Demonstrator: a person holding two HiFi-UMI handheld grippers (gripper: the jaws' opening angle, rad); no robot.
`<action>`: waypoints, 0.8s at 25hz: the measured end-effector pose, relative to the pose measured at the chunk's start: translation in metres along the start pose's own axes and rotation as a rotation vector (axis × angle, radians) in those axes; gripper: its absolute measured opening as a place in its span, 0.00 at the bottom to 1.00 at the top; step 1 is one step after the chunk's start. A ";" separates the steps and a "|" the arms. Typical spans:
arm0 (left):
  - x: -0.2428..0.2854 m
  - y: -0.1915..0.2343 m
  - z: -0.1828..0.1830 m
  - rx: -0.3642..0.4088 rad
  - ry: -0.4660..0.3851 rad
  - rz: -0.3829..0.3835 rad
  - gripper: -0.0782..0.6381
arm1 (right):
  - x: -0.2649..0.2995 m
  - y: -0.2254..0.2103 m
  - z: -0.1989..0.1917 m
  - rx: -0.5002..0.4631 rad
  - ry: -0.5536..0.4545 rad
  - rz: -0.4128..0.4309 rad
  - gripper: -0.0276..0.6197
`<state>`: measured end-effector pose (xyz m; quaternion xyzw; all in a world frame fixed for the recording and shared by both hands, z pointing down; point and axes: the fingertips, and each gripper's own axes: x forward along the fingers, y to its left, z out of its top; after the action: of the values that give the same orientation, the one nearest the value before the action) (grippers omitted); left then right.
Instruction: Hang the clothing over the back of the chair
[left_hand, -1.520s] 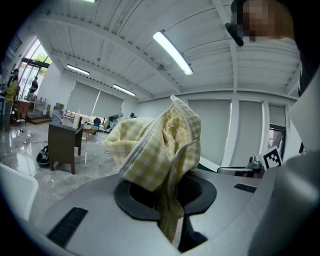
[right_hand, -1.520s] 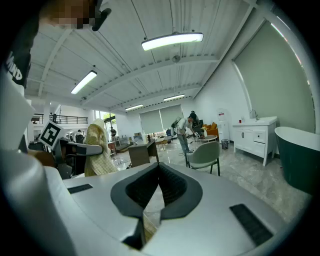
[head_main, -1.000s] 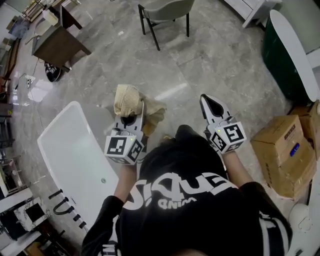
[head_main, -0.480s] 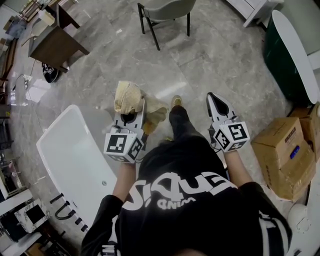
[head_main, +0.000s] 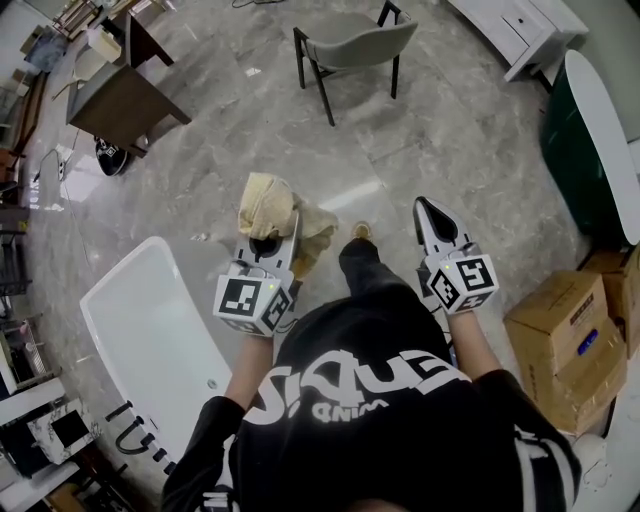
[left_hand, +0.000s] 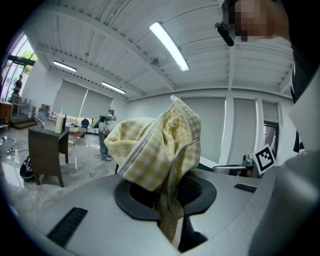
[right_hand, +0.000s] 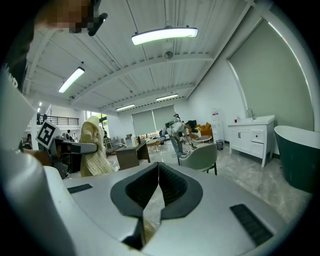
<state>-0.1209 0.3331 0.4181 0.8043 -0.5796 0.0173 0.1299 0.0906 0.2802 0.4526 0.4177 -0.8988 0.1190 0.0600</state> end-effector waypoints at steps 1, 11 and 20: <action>0.009 0.004 0.005 0.000 -0.001 0.002 0.22 | 0.009 -0.006 0.004 0.002 0.001 0.002 0.06; 0.107 0.045 0.048 -0.005 -0.005 0.035 0.22 | 0.092 -0.072 0.048 -0.004 0.014 0.039 0.06; 0.171 0.067 0.077 -0.017 -0.058 0.086 0.22 | 0.150 -0.126 0.074 -0.025 0.005 0.088 0.06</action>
<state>-0.1369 0.1370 0.3869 0.7775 -0.6174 -0.0057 0.1191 0.0901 0.0719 0.4328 0.3768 -0.9175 0.1112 0.0622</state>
